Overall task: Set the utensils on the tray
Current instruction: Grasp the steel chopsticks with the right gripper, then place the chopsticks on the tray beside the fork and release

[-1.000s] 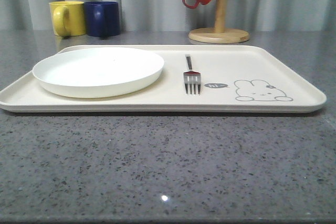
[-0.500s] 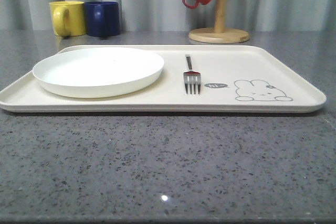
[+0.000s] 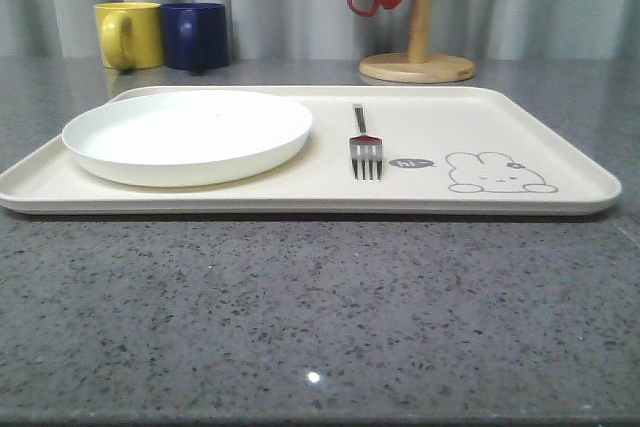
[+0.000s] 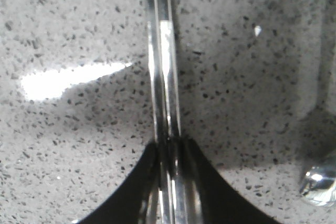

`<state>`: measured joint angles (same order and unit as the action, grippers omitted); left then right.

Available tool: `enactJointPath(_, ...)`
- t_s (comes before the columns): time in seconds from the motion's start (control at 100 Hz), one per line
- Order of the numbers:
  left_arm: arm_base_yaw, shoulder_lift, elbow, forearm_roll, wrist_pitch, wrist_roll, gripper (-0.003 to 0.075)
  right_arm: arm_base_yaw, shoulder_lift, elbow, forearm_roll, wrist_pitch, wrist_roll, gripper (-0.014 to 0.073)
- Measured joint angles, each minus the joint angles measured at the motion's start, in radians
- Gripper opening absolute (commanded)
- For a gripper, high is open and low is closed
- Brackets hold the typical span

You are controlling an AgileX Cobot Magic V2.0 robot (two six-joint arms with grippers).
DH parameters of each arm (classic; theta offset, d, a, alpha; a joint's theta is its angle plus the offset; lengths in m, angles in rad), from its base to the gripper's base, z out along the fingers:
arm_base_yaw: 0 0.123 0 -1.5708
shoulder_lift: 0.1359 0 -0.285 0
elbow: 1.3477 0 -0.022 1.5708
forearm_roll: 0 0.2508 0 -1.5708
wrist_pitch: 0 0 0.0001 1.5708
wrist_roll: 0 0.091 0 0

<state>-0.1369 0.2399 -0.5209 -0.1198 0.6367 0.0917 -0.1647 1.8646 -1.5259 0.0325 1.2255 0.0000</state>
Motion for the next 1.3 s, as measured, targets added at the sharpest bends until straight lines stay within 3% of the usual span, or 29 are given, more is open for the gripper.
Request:
enactJointPath(0.23,0.0,0.0,0.0,0.0,0.0,0.0,-0.0019,0.036,-0.079,0.0,0.026,0.0,0.0,-0.007)
enactJointPath(0.59,0.0,0.0,0.0,0.0,0.0,0.0,-0.0019,0.296,-0.171,0.0,0.194,0.004,0.018,-0.007)
enactJointPath(1.0,0.0,0.0,0.0,0.0,0.0,0.0,-0.0019,0.481,-0.083,0.001,0.232,-0.116,0.257,-0.0069)
enactJointPath(1.301,0.0,0.0,0.0,0.0,0.0,0.0,-0.0019,0.512,0.001,0.002,0.242,-0.158,0.344,-0.0064)
